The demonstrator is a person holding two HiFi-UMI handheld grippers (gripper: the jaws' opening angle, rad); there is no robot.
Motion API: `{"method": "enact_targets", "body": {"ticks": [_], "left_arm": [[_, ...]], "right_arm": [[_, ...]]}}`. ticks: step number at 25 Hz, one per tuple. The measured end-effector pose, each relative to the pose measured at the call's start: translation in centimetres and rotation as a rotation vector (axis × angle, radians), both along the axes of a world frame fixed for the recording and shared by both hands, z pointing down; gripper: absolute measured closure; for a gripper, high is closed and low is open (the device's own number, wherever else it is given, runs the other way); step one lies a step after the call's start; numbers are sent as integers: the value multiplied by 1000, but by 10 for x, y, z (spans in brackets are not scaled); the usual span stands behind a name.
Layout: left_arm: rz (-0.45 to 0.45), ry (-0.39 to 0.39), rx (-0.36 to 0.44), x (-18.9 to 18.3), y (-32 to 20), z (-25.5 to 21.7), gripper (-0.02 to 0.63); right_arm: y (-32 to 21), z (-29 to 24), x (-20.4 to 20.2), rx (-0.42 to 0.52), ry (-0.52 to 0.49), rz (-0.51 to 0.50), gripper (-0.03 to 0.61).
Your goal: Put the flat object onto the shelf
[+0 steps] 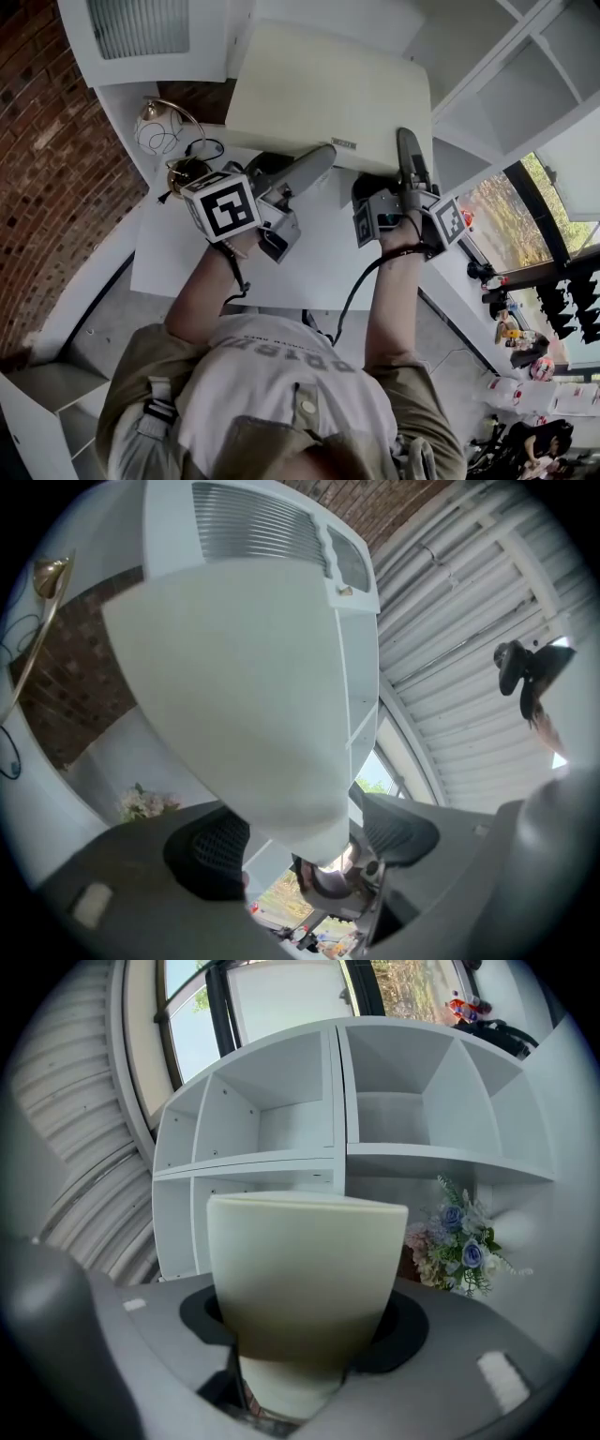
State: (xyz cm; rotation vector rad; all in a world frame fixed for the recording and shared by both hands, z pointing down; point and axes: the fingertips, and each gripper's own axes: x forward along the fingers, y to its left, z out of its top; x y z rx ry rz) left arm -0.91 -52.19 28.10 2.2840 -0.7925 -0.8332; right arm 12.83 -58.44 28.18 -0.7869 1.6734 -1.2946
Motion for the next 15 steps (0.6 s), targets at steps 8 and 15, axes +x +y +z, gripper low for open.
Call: {"method": "enact_targets", "body": {"ticks": [8, 15], "left_arm": [[-59, -75, 25, -2, -3, 9, 266], [-85, -51, 12, -4, -18, 5, 308]], "right_arm": [[-10, -3, 3, -20, 0, 24, 293], [-25, -7, 1, -3, 24, -47, 281]]}}
